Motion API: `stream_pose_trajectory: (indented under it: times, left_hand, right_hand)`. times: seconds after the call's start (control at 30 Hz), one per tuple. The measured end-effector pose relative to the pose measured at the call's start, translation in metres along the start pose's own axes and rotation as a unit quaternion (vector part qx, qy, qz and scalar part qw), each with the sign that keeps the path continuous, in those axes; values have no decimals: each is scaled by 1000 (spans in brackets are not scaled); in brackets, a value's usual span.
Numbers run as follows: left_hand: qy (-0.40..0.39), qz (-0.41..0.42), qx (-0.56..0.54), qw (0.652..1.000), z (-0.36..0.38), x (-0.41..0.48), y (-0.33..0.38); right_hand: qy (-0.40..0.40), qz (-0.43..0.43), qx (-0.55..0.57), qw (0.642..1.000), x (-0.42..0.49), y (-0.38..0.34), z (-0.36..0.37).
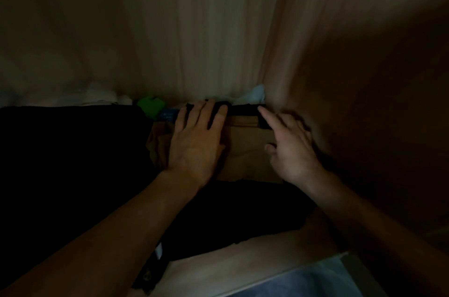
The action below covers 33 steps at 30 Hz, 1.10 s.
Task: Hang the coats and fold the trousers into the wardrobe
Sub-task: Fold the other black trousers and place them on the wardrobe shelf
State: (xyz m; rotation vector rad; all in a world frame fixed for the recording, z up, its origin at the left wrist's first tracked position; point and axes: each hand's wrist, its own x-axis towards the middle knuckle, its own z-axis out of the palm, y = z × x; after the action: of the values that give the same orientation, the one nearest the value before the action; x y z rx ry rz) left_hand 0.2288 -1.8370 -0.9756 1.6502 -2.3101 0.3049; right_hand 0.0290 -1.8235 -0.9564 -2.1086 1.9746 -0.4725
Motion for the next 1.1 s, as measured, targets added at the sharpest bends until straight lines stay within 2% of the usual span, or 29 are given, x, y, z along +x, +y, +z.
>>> stream_pose_trajectory:
  times: [0.07,0.17,0.23,0.47,0.7,0.87,1.0,1.1]
  left_hand:
    - [10,8,4,1000,13,-13,2]
    - [-32,-14,6,999,24,-23,-2]
    - [-61,-30,-5,998,31,-20,-7]
    - [-114,-58,-82,988,68,-1,-18]
    - [-146,-82,-59,984,53,-10,-11]
    - [-182,-112,-137,967,-2,-48,13]
    - [-256,-148,-92,951,-83,-80,29]
    - [-274,-154,-95,945,-161,-90,32]
  right_hand:
    - [42,-69,-37,996,-6,-7,9]
    - [4,-147,-82,986,-8,-19,32]
    - [-26,-141,-110,984,-4,-18,48]
    - [-51,-120,-116,985,24,6,73]
    - [-43,-123,-129,983,18,1,70]
    - [-103,-67,-106,987,-11,-19,39]
    - [-168,-53,-84,981,-65,-52,-34]
    - [-162,-67,-57,983,-102,-80,-89]
